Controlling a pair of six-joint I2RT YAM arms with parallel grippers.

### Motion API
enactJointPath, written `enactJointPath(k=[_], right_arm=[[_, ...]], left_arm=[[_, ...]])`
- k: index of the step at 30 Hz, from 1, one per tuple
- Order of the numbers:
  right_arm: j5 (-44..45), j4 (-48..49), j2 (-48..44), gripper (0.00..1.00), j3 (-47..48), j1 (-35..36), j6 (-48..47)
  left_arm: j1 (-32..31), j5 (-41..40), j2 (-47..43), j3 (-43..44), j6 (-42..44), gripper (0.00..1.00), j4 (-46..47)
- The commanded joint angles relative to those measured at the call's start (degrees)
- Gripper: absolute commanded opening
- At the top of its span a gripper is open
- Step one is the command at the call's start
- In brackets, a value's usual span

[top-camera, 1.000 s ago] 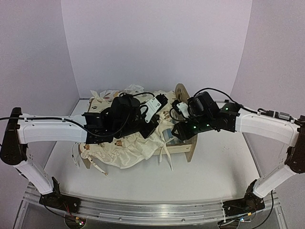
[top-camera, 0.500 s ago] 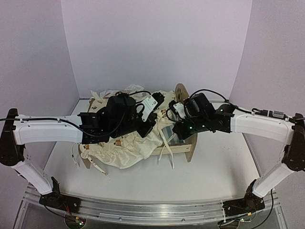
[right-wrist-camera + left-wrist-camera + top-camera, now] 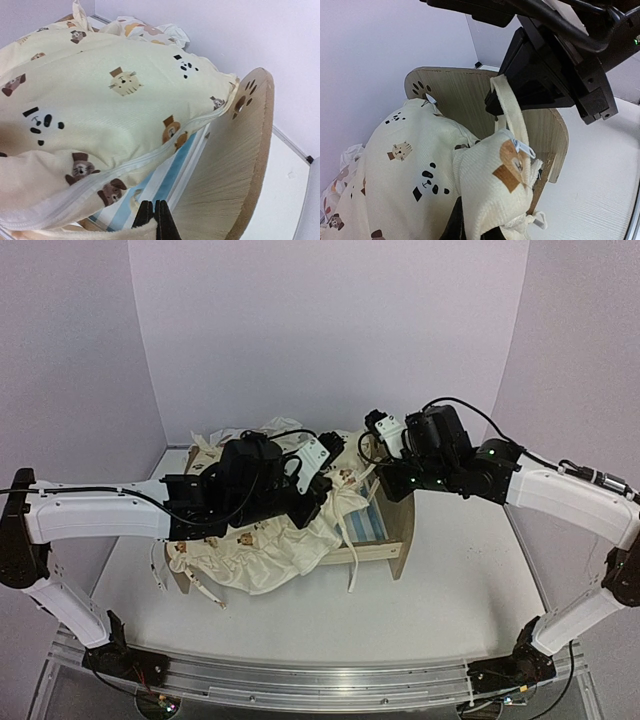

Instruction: Set up the pet bed

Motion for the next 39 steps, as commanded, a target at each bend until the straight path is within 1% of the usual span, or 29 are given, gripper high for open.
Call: enactJointPath(k=[1,4,7,13,14,18,19,22,23,27,31,34,39], right_arm=[[8.8,1.2,0.3,0.00,1.5,0.2,-5.0],[11.8,1.6,1.0,0.00,1.8,0.2,-6.0],[12.7,1.7,1.6,0.00,1.8,0.3,-6.0],[14.0,-0.6,1.0,0.00,-1.0,0.3,-3.2],[14.0,-1.2,0.8,0.01,-1.4,0.2,-2.4],[14.2,-4.0,0.2,0.10,-2.8,0.2,0.0],[14.3,-4.6,0.1,0.15,-2.9,0.2,0.5],[13.7,-7.7,0.1,0.36,-2.5,0.3,2.3],[13.2,-8.8,-0.1,0.42,-2.3,0.2,3.1],[10.1,-10.6,-2.4,0.60,-2.6,0.3,6.9],[9.1,-12.8,-4.9,0.69,-2.6,0.3,10.5],[10.9,-15.0,-6.8,0.74,-3.6,0.3,12.7],[14.3,-16.1,-9.4,0.76,-6.9,0.3,16.5]], left_arm=[[0.3,2.3,-0.5,1.5,-1.5,0.03,2.9],[0.2,3.5,1.0,2.4,-1.9,0.03,3.1],[0.3,4.3,2.6,3.6,-2.3,0.03,2.8],[0.2,5.1,5.0,5.3,-2.8,0.03,2.8],[0.2,5.2,5.2,5.6,-2.9,0.03,2.7],[0.2,5.9,6.6,6.9,-3.2,0.03,2.4],[0.2,6.1,6.9,7.2,-3.3,0.03,2.3],[0.3,6.6,7.9,8.4,-3.7,0.03,1.7],[0.3,6.7,8.2,8.7,-3.8,0.02,1.5],[0.2,6.8,9.3,10.3,-4.3,0.02,1.1],[0.2,6.8,11.0,12.6,-4.9,0.02,0.3],[0.2,6.8,12.6,14.3,-5.2,0.02,-0.3],[0.3,6.7,16.1,18.1,-5.7,0.02,-1.1]])
